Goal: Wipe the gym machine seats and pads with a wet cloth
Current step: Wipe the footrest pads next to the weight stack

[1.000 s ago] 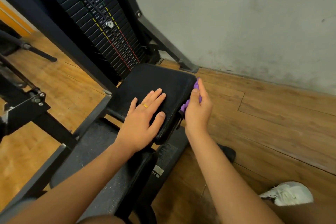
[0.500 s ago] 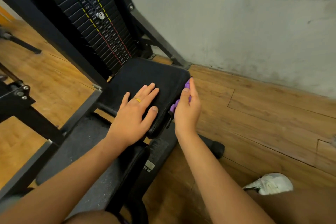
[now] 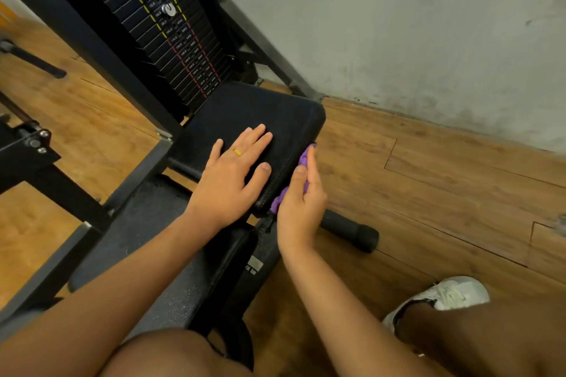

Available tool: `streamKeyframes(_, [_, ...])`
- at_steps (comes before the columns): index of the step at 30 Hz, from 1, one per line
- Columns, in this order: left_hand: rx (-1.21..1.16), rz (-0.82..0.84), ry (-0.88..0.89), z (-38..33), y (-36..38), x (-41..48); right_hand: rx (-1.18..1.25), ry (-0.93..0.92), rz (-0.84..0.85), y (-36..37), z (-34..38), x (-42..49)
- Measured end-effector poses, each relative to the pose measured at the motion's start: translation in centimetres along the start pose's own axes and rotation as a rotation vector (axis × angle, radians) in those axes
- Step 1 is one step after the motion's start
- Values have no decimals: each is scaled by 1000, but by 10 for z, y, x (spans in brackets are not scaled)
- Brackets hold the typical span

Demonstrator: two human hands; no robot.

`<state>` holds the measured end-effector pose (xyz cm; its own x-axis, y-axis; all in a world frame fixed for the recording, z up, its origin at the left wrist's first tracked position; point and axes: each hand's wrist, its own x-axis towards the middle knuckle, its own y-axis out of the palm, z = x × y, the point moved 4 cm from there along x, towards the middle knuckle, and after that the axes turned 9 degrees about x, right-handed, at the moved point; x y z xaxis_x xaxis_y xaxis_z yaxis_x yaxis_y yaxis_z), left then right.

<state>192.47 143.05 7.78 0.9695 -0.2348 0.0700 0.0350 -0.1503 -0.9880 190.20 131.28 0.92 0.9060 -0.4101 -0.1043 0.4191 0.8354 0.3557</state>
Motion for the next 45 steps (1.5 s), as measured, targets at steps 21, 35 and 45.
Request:
streamKeyframes(21, [-31,-20,15,-3,-3,0,-122,13,92,-11,-3,-67])
streamKeyframes(35, [-18,-33,21,-2,0,-1,-118,-147,83,10,22,39])
streamKeyframes(45, [-1,-19,23,0,2,1,-204,-153,89,11,36,55])
